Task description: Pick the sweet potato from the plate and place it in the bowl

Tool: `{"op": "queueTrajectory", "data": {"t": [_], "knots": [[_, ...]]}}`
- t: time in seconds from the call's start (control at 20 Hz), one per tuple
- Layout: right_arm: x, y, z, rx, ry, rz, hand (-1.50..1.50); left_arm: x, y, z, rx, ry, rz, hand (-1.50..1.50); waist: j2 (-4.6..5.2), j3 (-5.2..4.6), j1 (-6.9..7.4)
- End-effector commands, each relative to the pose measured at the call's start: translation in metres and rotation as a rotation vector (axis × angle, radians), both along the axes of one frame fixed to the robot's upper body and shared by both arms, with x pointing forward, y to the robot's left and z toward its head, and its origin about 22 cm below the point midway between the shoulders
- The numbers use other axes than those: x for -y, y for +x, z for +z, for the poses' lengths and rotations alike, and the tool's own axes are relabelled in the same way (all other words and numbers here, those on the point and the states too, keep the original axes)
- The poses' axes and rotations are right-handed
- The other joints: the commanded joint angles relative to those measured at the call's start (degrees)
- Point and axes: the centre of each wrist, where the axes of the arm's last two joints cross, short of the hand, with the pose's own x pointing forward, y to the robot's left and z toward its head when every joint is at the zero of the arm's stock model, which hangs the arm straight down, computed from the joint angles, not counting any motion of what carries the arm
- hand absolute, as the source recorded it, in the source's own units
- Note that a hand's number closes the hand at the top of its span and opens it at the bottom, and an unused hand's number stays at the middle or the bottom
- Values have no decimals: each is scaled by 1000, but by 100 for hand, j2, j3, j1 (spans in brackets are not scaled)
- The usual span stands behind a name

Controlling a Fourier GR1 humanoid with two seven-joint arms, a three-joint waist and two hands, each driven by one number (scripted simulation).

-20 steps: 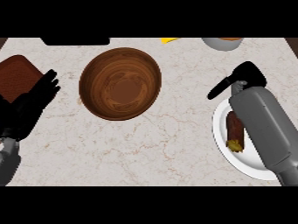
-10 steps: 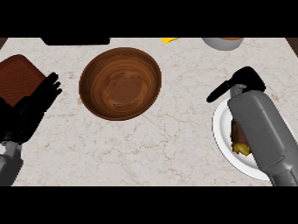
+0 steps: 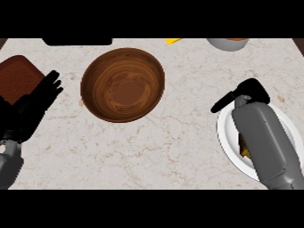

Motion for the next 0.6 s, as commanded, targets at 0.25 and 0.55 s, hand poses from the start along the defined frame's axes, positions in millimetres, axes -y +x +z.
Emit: {"op": "queueTrajectory", "data": {"t": [0.25,0.55], "knots": [[18,-29,-36,-133,-9,-213,-150,2,-8,0,0,5,-13,0,19,8,57],[3,-34,-32,-156,1,-226,-150,2,-11,-7,6,5,-18,0,17,4,67]]}}
